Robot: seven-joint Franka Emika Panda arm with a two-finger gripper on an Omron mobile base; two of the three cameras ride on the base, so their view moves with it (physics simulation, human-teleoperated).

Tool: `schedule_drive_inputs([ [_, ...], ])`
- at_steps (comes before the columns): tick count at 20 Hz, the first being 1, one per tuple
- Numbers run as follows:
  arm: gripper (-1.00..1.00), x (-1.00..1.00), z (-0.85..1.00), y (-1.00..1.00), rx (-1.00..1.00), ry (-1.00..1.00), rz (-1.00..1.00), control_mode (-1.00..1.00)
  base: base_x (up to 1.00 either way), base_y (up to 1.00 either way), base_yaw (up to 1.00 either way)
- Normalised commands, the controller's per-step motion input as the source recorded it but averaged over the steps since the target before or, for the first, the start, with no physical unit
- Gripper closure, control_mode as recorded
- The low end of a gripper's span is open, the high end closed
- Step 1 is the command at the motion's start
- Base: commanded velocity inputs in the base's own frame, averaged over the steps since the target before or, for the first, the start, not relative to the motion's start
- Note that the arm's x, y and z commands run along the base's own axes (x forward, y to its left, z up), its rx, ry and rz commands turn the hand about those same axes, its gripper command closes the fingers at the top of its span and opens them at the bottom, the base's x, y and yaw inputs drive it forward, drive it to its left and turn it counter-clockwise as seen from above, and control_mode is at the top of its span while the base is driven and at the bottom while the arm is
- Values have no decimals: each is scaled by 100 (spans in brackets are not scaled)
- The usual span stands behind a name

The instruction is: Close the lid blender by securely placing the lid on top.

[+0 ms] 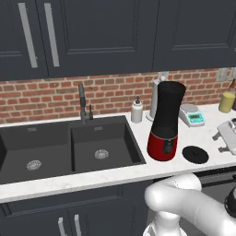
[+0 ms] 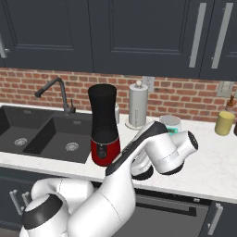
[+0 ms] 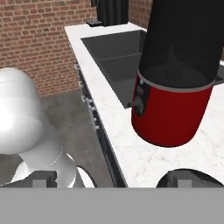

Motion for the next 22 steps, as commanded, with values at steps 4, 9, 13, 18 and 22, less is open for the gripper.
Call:
schedule_drive_inputs([
  [4,-100,20,-33,0,0,0,6,-100,0,0,0],
  [9,-100,27,-26,0,0,0,5,-100,0,0,0],
  [13,-100,26,-18,0,0,0,3,-100,0,0,0],
  [18,-100,18,-19,0,0,0,3,-100,0,0,0],
  [22,-100,25,-23,0,0,0,2,-100,0,0,0],
])
